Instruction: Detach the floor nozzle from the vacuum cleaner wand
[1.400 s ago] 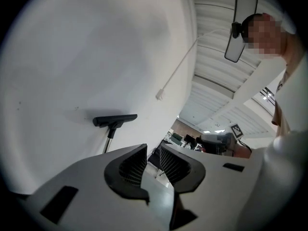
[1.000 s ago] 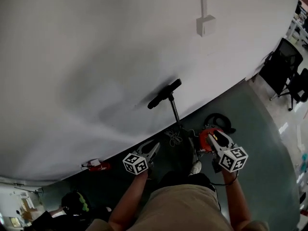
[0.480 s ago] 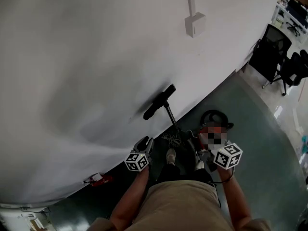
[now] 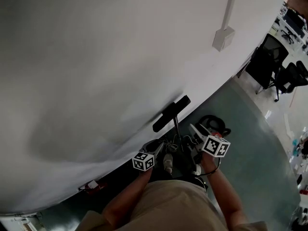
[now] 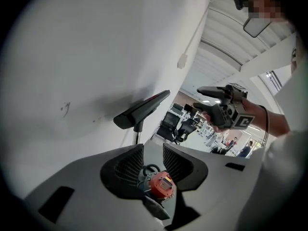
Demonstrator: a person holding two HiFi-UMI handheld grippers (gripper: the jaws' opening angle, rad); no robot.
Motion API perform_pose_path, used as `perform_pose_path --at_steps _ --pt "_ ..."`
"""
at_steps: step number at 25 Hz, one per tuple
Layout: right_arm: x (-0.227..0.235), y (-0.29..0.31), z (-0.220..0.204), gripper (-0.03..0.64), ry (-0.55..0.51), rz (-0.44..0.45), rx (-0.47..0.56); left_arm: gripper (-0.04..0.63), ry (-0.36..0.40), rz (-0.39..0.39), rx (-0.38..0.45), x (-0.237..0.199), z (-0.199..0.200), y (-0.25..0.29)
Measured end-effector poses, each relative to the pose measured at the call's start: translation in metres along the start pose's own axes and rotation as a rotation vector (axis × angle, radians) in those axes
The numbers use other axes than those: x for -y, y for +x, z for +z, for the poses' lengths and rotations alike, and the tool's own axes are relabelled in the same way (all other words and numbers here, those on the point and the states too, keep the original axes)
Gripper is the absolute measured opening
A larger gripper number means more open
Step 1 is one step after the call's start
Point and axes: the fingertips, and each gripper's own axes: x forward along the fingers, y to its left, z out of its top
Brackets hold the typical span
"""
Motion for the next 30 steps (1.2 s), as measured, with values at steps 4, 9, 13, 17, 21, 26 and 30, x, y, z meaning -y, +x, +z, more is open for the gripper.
perform_pose_path --at_steps 4,9,13,17,21,26,30 --pt "0.002 0.06 -0.009 0.253 0.131 -0.009 -0.02 0.115 0.001 -0.061 -0.032 -0.005 0.001 0.014" --pt "0.004 0.114 -0.023 0.299 0.192 -0.041 -0.055 0.115 0.0 -0.094 -0.051 -0.013 0.001 0.019" --pt "0.016 0.143 -0.034 0.304 0.226 -0.14 -0.084 0.115 0.008 -0.096 -0.06 -0.024 0.001 0.019" --pt "0.033 0.153 -0.039 0.302 0.228 -0.207 -0.072 0.115 0.025 -0.098 -0.085 -0.03 -0.004 0.018" --pt "0.035 0.157 -0.04 0.302 0.24 -0.202 -0.075 0.115 0.044 -0.099 -0.108 -0.035 -0.012 0.017" --pt "0.039 0.143 -0.036 0.255 0.297 -0.293 -0.055 0.115 0.092 -0.09 -0.156 -0.037 -0.025 0.015" --pt "0.046 0.115 -0.027 0.252 0.306 -0.267 -0.05 0.115 0.119 -0.093 -0.181 -0.042 -0.031 0.027"
